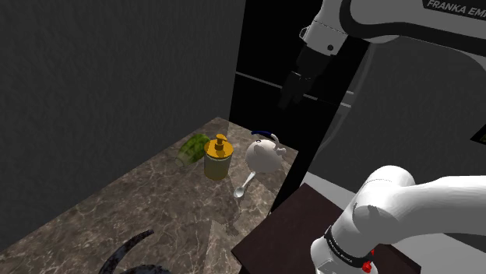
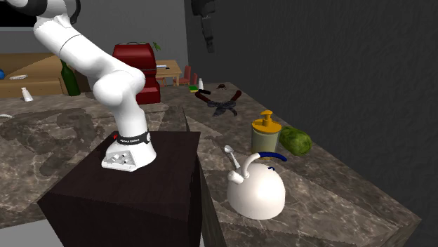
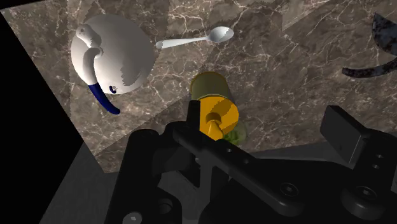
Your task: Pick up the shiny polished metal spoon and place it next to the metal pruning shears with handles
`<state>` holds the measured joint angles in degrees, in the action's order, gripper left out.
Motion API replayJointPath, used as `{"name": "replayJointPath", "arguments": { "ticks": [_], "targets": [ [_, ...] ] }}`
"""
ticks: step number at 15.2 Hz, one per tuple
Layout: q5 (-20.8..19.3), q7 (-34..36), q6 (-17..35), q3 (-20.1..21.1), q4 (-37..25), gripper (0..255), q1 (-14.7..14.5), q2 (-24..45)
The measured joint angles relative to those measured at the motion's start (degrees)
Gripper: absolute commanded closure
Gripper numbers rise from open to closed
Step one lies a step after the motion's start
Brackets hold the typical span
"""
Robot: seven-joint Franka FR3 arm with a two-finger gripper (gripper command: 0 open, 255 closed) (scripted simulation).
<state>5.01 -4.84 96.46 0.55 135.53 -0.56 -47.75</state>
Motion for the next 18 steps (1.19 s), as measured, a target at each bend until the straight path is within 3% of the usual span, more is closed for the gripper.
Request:
{"name": "replayJointPath", "arguments": {
  "ticks": [3, 7, 18],
  "targets": [
    [0.0, -0.3, 2.3, 0.2, 2.3, 0, -0.1, 0.0],
    [0.1, -0.9, 9.7, 1.2, 9.1, 0, -0.6, 0.5],
    [0.6, -2.2, 34.1, 4.2, 22.6, 0, -2.0, 11.3]
  ]
}}
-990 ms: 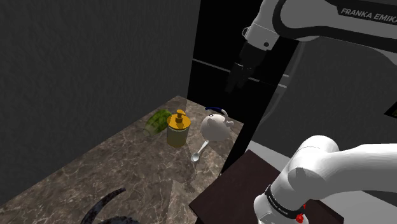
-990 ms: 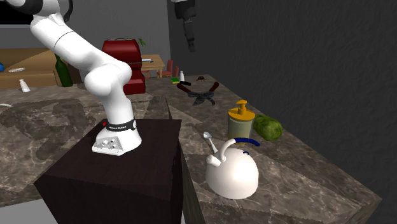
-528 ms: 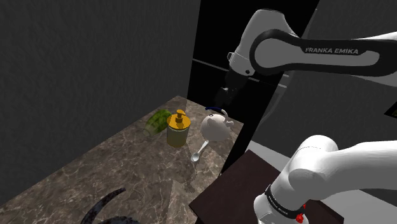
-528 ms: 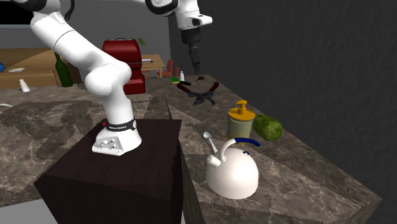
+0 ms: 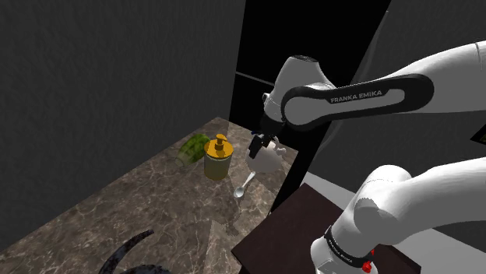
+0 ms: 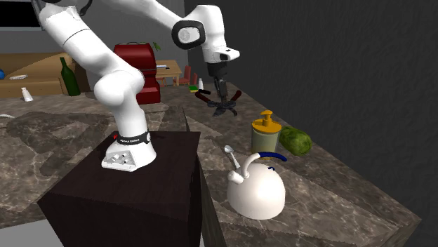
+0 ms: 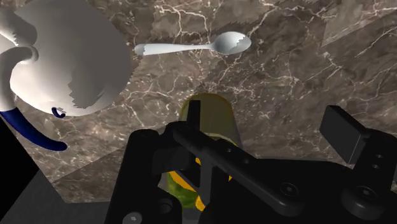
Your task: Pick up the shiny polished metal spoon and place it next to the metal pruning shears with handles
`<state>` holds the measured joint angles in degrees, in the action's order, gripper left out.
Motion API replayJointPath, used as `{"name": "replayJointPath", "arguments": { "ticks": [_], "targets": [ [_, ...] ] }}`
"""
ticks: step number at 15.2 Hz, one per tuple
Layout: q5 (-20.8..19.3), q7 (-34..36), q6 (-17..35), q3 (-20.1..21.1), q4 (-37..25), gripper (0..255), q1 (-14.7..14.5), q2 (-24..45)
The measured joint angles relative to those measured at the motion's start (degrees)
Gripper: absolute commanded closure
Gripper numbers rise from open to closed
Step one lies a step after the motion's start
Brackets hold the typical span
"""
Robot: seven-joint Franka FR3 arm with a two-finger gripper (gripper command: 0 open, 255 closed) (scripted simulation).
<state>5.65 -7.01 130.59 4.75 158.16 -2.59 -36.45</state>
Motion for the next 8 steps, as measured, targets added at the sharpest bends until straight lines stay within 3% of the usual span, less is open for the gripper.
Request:
{"name": "replayJointPath", "arguments": {
  "ticks": [8],
  "targets": [
    [-0.8, 0.9, 22.1, 3.2, 4.1, 0, -0.3, 17.9]
  ]
}}
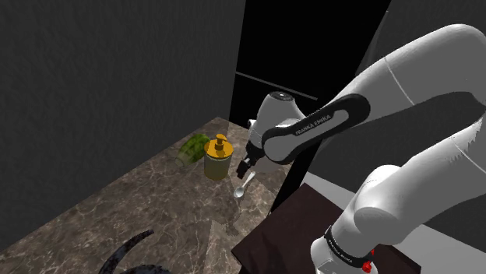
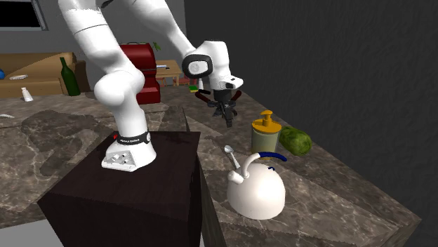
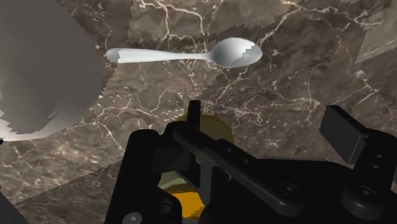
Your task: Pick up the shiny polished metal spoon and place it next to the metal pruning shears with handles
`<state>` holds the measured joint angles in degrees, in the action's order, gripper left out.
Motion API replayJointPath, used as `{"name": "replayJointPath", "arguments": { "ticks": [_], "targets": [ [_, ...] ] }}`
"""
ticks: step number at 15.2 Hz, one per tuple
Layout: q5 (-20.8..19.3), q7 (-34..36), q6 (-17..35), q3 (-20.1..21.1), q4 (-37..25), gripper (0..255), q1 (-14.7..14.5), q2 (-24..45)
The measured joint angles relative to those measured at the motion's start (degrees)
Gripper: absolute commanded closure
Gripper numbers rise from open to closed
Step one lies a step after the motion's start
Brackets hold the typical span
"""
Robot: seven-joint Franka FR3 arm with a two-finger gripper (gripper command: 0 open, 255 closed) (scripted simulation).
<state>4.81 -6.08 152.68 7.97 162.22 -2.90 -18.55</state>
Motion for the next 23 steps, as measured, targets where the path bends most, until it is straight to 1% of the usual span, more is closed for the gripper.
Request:
{"name": "replayJointPath", "arguments": {
  "ticks": [2, 4, 5, 6, 7, 9, 13, 16, 22, 23],
  "targets": [
    [-1.4, 0.2, 5.7, 0.4, 0.1, 0, 0.9, 5.7],
    [-4.0, 2.4, 10.5, 1.8, -0.7, 0, 1.8, 11.2],
    [-6.3, 3.8, 13.1, 2.0, -1.3, 0, 2.7, 14.4],
    [-9.4, 5.6, 15.6, 1.8, -1.9, 0, 3.4, 17.6],
    [-13.6, 8.7, 18.0, 1.2, -2.5, 0, 3.5, 20.7],
    [-19.2, 12.8, 20.7, -0.8, -3.5, 0, 2.6, 24.4],
    [-25.7, 18.2, 24.2, -5.9, -5.4, 0, -1.4, 29.7],
    [-27.4, 19.6, 25.9, -8.4, -6.3, 0, -3.5, 32.2],
    [-27.7, 19.9, 26.2, -8.9, -6.5, 0, -4.0, 32.6],
    [-27.7, 19.9, 26.2, -8.9, -6.5, 255, -4.0, 32.6]
  ]
}}
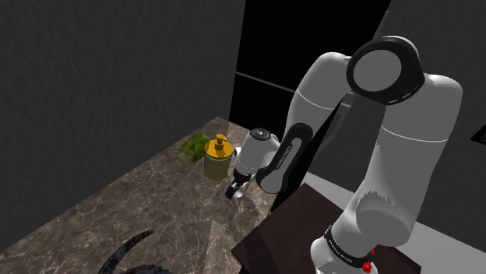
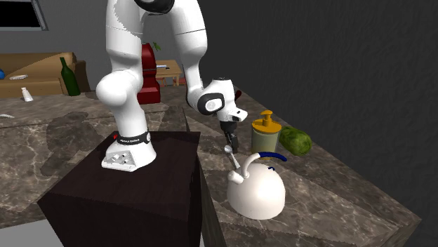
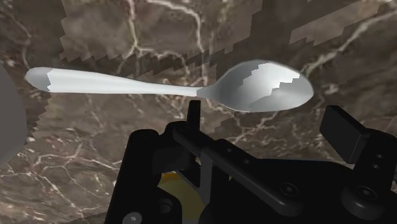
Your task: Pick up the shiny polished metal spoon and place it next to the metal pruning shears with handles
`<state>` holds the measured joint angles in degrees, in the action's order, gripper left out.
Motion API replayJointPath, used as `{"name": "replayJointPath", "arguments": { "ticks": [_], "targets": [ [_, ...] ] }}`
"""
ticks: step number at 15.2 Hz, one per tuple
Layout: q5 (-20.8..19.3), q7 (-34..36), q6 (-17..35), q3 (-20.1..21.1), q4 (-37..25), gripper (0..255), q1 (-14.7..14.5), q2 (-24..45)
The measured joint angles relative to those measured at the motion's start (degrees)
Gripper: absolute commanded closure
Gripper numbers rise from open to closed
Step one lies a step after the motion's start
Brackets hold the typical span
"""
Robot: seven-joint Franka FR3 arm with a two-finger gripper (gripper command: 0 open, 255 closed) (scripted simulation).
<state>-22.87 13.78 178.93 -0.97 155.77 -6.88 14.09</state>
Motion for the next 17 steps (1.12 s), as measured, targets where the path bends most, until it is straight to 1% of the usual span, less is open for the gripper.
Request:
{"name": "replayJointPath", "arguments": {
  "ticks": [10, 11, 14, 17],
  "targets": [
    [0.0, 0.0, 0.0, 0.0, 0.0, 255, 0.0, 0.0],
    [0.3, -0.3, -0.4, 0.6, 0.2, 255, 0.6, -0.6],
    [2.5, -2.2, -2.6, 4.1, 0.9, 255, 3.6, -3.3],
    [6.3, -5.1, -5.2, 8.0, 1.4, 255, 6.5, -6.5]
  ]
}}
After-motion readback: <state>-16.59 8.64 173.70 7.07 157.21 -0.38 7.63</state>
